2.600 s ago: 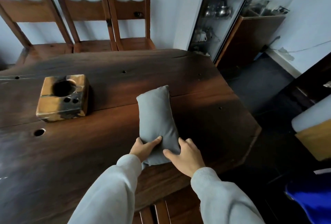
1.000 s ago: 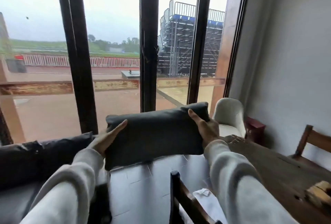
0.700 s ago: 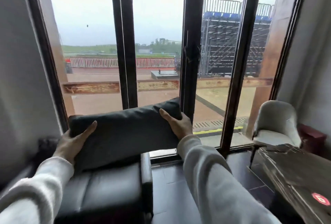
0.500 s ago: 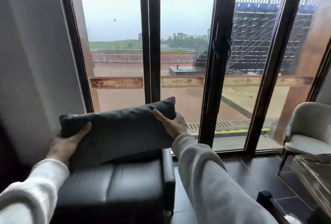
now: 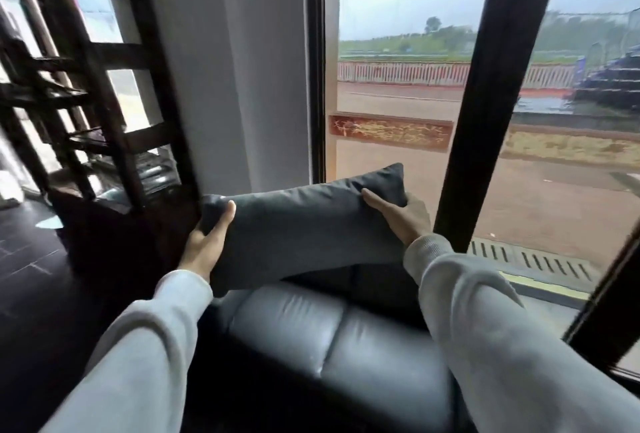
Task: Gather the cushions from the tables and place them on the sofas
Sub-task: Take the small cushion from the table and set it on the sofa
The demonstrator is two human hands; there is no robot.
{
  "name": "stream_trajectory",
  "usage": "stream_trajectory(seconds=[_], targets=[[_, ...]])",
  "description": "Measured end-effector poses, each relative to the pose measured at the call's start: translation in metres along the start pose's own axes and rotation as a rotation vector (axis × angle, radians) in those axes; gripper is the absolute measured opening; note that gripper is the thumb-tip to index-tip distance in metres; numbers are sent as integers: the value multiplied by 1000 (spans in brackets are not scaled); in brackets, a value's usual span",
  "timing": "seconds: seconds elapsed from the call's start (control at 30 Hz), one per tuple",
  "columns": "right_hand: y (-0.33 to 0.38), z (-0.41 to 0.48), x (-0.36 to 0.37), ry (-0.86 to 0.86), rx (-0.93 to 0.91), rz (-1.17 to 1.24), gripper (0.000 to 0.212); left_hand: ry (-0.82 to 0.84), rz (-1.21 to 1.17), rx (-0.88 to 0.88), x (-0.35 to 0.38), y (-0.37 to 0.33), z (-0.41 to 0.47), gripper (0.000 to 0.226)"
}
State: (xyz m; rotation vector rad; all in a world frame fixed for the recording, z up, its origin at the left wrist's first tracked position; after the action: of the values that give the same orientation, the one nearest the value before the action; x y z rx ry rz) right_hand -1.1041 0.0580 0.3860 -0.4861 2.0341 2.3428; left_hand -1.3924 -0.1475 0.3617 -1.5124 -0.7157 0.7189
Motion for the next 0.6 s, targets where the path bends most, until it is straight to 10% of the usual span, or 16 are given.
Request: stream_trajectory(seconds=[0.27, 0.5, 0.6], targets=[[-17, 165, 129, 140, -92, -105, 66, -207, 111, -226, -8, 22, 127, 144], [-72, 270, 266, 245, -36, -161, 78, -205, 55, -421, -19, 89, 234, 53], [-105, 311, 326, 231, -25, -230, 72, -224, 3, -502, -26, 132, 290, 61]])
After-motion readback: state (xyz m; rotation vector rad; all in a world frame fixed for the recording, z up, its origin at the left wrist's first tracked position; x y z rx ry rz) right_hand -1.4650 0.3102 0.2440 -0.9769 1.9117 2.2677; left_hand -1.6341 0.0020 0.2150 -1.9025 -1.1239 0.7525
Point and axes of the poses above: each hand's wrist, its own z-axis towards the middle knuckle, its own x-axis out of the palm, y = z × x, the point moved 2 cm from there along z, towards the middle knuckle, and after that the axes turned 3 degrees about -x, right-handed, at the moved point
